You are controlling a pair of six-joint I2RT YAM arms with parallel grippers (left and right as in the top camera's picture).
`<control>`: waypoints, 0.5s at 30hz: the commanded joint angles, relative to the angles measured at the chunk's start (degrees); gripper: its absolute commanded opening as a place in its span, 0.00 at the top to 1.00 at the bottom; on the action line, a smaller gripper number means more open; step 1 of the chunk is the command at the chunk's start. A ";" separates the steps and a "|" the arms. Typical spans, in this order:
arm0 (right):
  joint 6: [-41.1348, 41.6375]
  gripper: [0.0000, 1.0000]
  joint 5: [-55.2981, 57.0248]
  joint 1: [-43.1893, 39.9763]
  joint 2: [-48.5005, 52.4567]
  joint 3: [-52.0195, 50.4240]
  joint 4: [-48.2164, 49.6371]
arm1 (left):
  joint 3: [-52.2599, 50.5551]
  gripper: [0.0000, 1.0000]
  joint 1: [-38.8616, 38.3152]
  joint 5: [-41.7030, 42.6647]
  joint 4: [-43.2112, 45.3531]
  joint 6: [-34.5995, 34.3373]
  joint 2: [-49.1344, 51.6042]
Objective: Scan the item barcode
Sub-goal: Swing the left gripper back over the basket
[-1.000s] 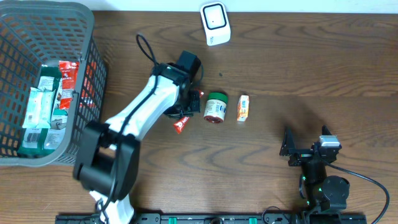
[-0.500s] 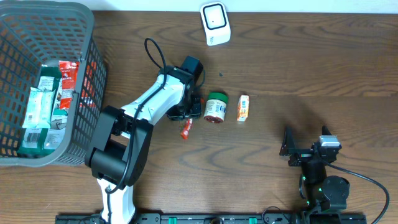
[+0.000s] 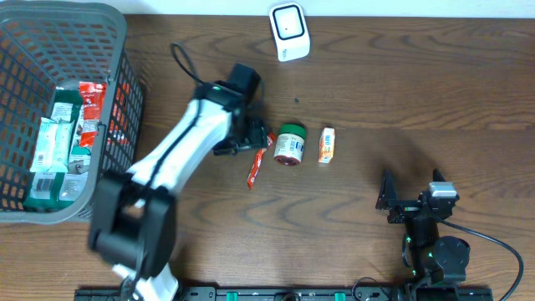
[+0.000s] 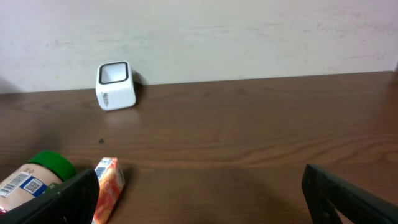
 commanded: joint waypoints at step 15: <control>0.50 0.01 -0.09 -0.70 -0.20 -0.09 -0.20 | 1.11 0.25 13.99 -8.31 -1.62 4.15 -36.15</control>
